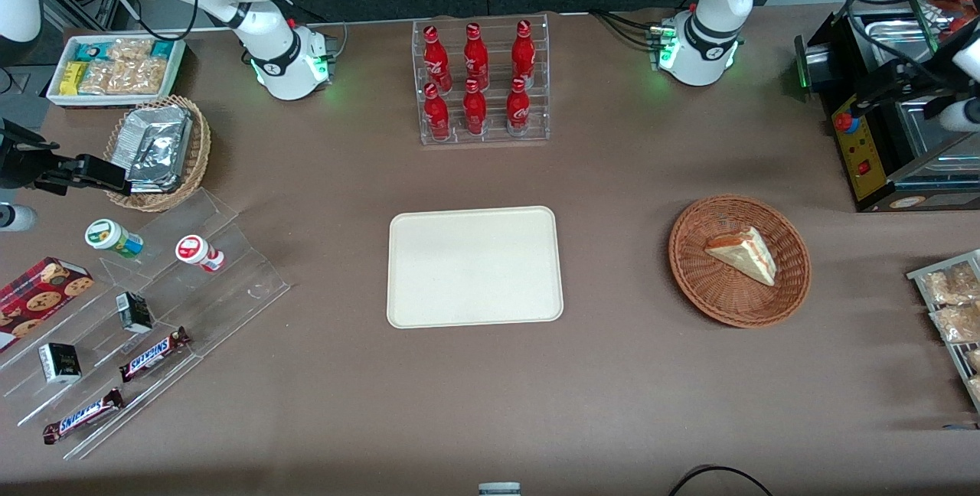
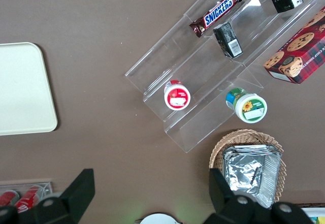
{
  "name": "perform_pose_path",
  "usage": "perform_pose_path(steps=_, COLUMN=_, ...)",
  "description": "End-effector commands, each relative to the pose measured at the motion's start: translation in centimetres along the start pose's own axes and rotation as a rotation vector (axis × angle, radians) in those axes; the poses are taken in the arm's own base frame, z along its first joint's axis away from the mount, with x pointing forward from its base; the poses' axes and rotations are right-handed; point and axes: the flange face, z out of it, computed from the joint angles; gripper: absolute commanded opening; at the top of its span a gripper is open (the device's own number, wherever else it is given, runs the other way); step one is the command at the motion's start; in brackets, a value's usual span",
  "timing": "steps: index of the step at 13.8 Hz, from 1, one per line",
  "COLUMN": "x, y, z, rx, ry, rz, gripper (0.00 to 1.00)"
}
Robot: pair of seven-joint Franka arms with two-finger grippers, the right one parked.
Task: Place sandwich from basket to tray
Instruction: 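Move the left gripper over the wrapped sandwich in the wicker basket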
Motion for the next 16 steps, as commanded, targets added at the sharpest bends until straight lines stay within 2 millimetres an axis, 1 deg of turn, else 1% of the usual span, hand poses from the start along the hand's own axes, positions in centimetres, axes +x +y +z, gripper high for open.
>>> perform_pose_path(steps=1, x=0.2, y=0.1, z=0.1, rx=0.016, ry=0.005, rz=-0.019, gripper=1.0)
perform_pose_path(steps=3, x=1.0, y=0.0, z=1.0, rx=0.018, ry=-0.015, rz=-0.043, gripper=1.0)
perform_pose_path(steps=4, x=2.0, y=0.0, z=2.2, rx=0.019, ry=-0.034, rz=-0.083, gripper=1.0)
perform_pose_path(steps=5, x=3.0, y=-0.2, z=3.5, rx=0.02, ry=-0.055, rz=-0.163, gripper=1.0)
perform_pose_path(steps=6, x=3.7, y=-0.4, z=4.3, rx=0.019, ry=-0.049, rz=-0.23, gripper=1.0)
perform_pose_path(steps=8, x=5.2, y=-0.9, z=7.2, rx=0.008, ry=-0.032, rz=-0.458, gripper=1.0)
perform_pose_path(steps=9, x=5.7, y=-0.9, z=9.6, rx=0.012, ry=-0.031, rz=-0.565, gripper=1.0)
perform_pose_path(steps=10, x=5.7, y=-0.9, z=11.7, rx=0.02, ry=-0.04, rz=-0.647, gripper=1.0)
perform_pose_path(steps=12, x=5.7, y=-1.0, z=15.2, rx=0.005, ry=-0.009, rz=-0.72, gripper=1.0)
perform_pose_path(steps=14, x=6.2, y=-1.0, z=17.5, rx=-0.024, ry=0.056, rz=-0.923, gripper=1.0)
perform_pose_path(steps=15, x=6.5, y=-1.0, z=19.0, rx=-0.038, ry=0.079, rz=-1.001, gripper=1.0)
perform_pose_path(steps=16, x=6.5, y=-0.9, z=20.4, rx=-0.045, ry=0.091, rz=-1.033, gripper=1.0)
